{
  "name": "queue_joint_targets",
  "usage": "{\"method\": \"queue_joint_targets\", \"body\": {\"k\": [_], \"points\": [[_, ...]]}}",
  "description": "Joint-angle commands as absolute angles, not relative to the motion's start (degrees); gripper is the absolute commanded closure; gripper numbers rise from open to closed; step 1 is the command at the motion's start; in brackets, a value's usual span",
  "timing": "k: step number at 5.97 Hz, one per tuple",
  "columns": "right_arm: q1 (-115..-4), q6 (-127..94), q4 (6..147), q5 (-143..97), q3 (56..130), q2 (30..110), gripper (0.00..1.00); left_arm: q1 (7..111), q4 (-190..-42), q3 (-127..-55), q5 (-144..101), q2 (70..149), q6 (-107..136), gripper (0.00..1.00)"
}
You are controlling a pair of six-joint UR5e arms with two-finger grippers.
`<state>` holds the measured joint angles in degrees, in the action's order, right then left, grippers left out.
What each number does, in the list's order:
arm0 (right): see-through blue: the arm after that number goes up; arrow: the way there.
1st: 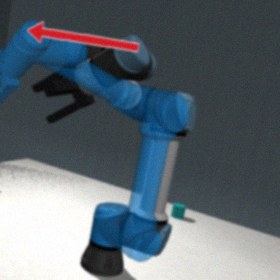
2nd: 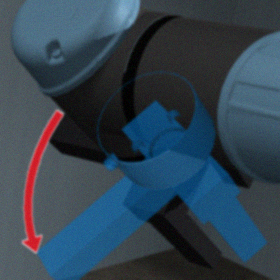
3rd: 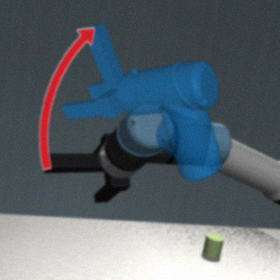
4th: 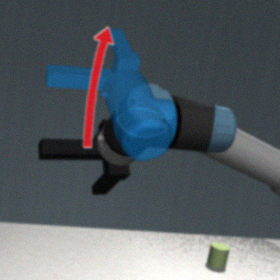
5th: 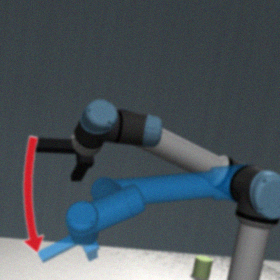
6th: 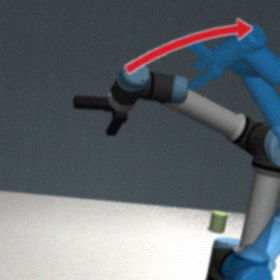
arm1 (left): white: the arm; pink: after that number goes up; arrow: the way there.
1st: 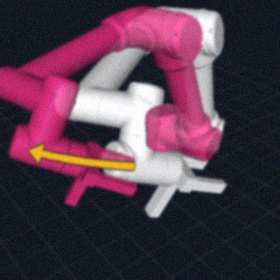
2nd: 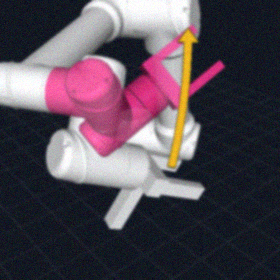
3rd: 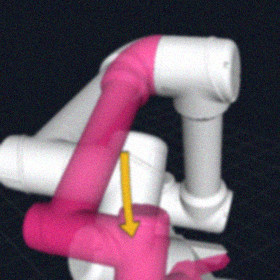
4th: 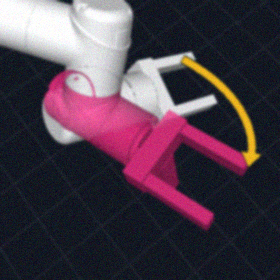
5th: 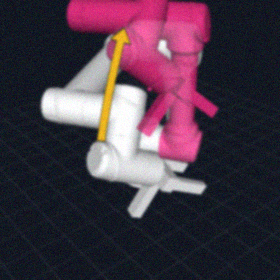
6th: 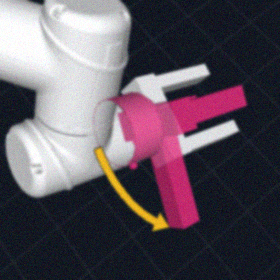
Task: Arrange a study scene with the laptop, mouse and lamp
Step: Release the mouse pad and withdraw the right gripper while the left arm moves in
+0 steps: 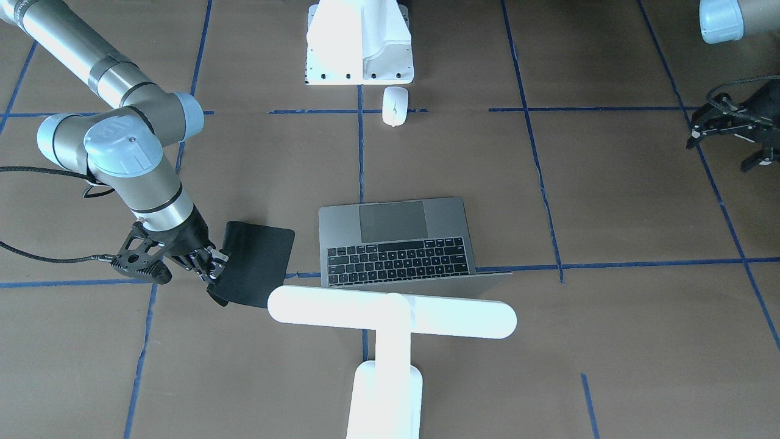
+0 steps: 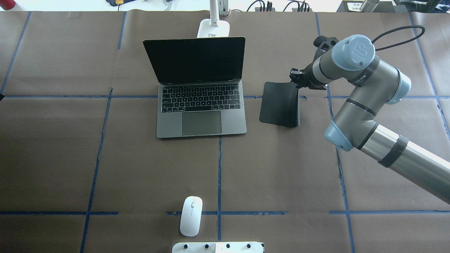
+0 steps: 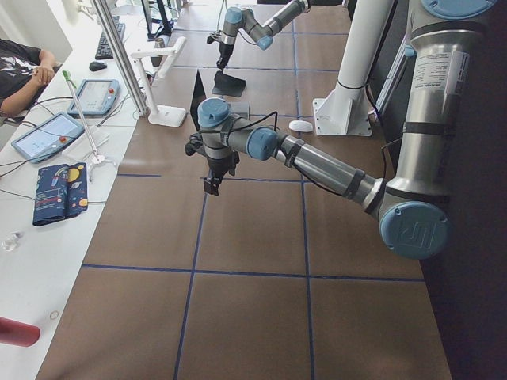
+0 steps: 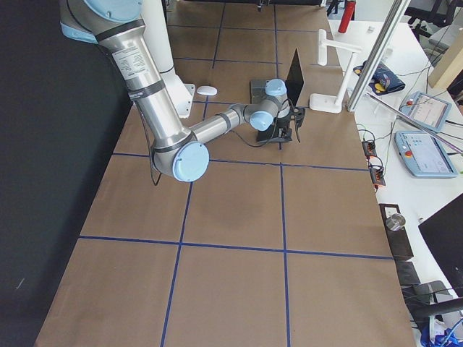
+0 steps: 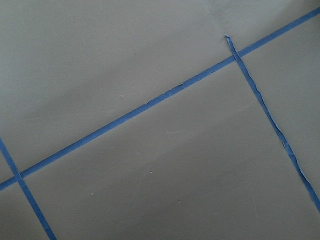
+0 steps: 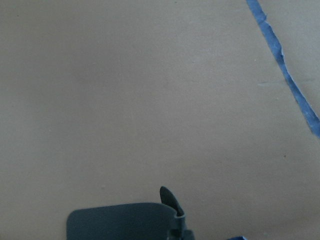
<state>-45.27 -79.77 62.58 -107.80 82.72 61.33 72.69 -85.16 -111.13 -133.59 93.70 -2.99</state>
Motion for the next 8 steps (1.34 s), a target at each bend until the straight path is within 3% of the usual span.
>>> {"method": "queue_joint_targets", "body": {"k": [1, 4, 8], "points": [[-43.9, -79.2, 62.8, -107.9, 82.2, 61.1, 0.01, 72.7, -85.2, -111.1, -133.6, 93.7, -3.0, 0.00], [-50.2, -65.1, 66.1, -120.3, 84.4, 64.1, 0.00, 72.2, -85.3, -113.5, -133.6, 94.4, 5.7, 0.00], [-65.1, -28.1, 68.9, -133.5, 92.5, 80.6, 0.00, 56.2, -86.0, -126.0, -129.5, 95.5, 37.9, 0.00]]}}
